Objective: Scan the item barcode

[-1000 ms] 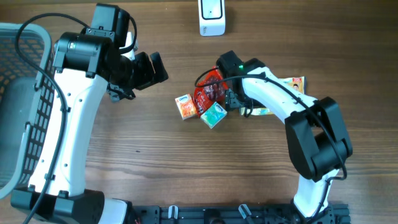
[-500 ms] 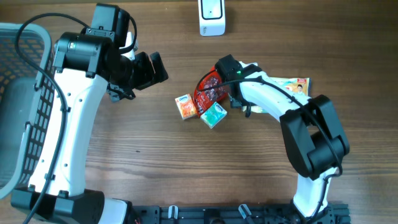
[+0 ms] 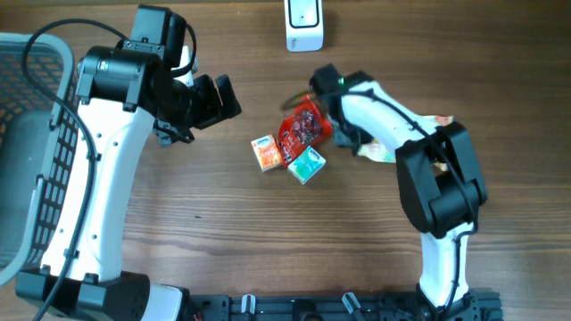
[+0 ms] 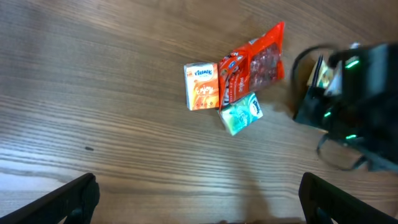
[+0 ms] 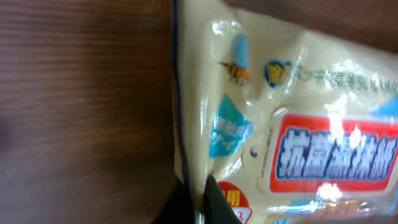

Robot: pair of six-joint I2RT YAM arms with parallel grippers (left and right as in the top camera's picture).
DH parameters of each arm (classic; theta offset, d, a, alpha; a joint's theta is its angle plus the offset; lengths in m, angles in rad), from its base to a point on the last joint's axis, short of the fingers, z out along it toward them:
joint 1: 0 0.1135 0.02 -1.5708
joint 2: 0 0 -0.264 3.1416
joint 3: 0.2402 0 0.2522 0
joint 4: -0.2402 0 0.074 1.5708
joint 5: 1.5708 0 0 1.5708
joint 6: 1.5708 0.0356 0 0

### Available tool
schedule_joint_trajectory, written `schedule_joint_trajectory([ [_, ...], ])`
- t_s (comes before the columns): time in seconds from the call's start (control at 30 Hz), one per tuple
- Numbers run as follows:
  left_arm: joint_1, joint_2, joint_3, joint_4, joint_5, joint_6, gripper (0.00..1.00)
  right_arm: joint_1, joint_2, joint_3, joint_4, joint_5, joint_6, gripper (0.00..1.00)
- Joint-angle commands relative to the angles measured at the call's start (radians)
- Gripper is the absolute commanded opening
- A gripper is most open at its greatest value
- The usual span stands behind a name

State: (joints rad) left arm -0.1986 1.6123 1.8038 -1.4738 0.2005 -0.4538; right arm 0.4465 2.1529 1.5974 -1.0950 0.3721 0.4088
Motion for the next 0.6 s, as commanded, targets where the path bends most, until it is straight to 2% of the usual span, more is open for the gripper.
schedule_joint_trajectory([
  [0.0,-0.003,0.0,0.0,0.0,0.008,0.002,1.0,-0.03,0.001,0.297,-0.128,-0.275,-0.085,0.04],
  [0.1,-0.003,0.0,0.0,0.0,0.008,0.002,1.0,-0.086,-0.009,0.533,-0.28,-0.457,-0.148,0.04],
  [0.17,-0.003,0.0,0.0,0.0,0.008,0.002,1.0,-0.139,-0.033,0.625,-0.339,-0.602,-0.199,0.04],
  [0.3,-0.003,0.0,0.0,0.0,0.008,0.002,1.0,-0.282,-0.091,0.676,-0.366,-0.945,-0.312,0.04],
  [0.4,-0.003,0.0,0.0,0.0,0.008,0.002,1.0,-0.408,-0.08,0.65,-0.375,-1.136,-0.371,0.04],
  [0.5,-0.003,0.0,0.0,0.0,0.008,0.002,1.0,-0.523,-0.066,0.492,-0.365,-1.309,-0.458,0.04],
  [0.57,-0.003,0.0,0.0,0.0,0.008,0.002,1.0,-0.589,-0.064,0.294,-0.283,-1.462,-0.492,0.04],
])
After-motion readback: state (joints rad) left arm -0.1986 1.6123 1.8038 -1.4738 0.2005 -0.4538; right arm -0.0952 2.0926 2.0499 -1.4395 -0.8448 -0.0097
